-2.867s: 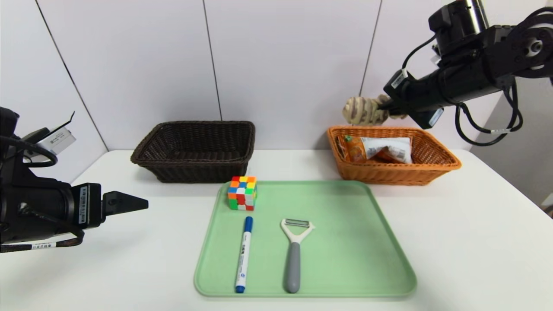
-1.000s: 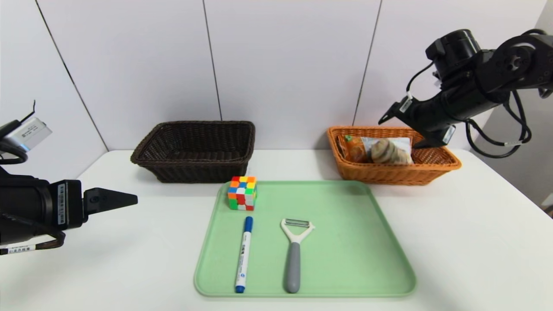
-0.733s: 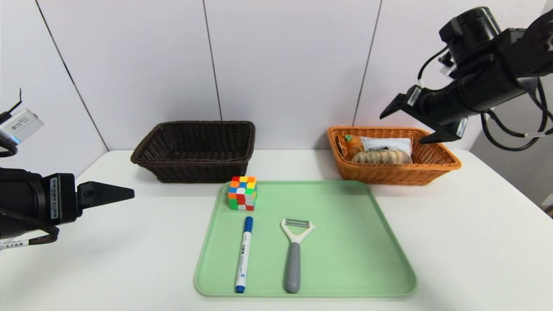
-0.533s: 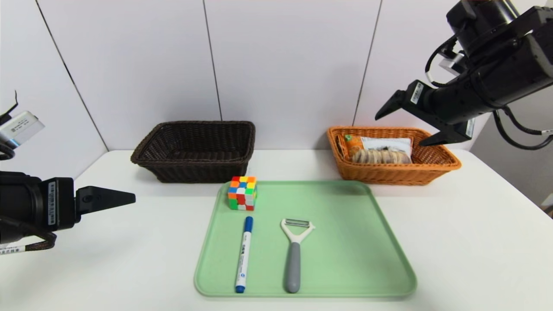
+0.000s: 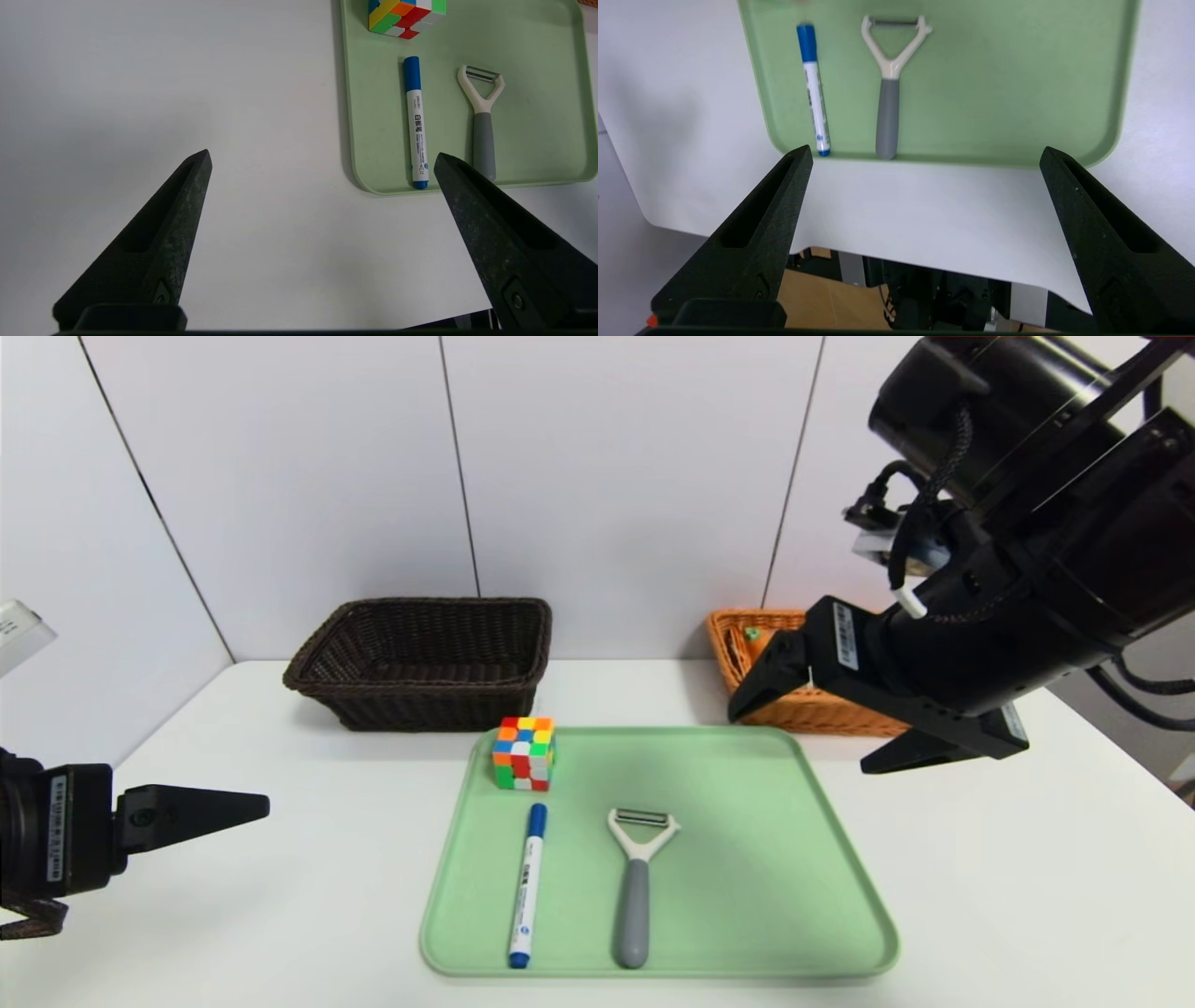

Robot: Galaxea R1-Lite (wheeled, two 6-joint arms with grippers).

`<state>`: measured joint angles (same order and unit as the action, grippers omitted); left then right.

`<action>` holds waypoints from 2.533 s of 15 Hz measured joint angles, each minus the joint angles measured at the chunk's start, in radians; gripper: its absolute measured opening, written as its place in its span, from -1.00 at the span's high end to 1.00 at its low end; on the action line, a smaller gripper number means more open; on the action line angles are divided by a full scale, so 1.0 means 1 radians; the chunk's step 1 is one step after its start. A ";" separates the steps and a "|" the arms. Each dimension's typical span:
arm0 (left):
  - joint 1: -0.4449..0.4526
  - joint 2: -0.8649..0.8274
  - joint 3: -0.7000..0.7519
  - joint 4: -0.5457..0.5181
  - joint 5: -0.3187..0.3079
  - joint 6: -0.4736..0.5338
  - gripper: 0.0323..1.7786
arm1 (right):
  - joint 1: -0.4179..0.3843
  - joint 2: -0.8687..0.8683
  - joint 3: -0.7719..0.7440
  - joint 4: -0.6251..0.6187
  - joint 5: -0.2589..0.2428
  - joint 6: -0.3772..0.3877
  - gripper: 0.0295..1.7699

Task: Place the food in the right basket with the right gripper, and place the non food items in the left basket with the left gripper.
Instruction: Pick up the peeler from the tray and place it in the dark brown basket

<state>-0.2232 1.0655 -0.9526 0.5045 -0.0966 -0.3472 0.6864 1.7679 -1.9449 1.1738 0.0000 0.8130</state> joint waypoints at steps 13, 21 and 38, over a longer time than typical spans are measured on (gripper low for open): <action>-0.027 -0.081 0.001 0.041 -0.002 0.001 -0.90 | 0.126 0.109 -0.001 0.059 0.011 -0.016 -0.91; -0.028 -0.139 0.015 0.087 -0.002 0.000 -0.90 | 0.199 0.277 -0.007 0.050 -0.060 -0.030 -0.92; -0.028 -0.150 0.033 0.086 -0.002 0.000 -0.90 | 0.214 0.468 -0.013 -0.069 -0.160 0.012 -0.92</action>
<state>-0.2515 0.9155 -0.9191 0.5902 -0.0985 -0.3472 0.9009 2.2360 -1.9574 1.1053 -0.1600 0.8249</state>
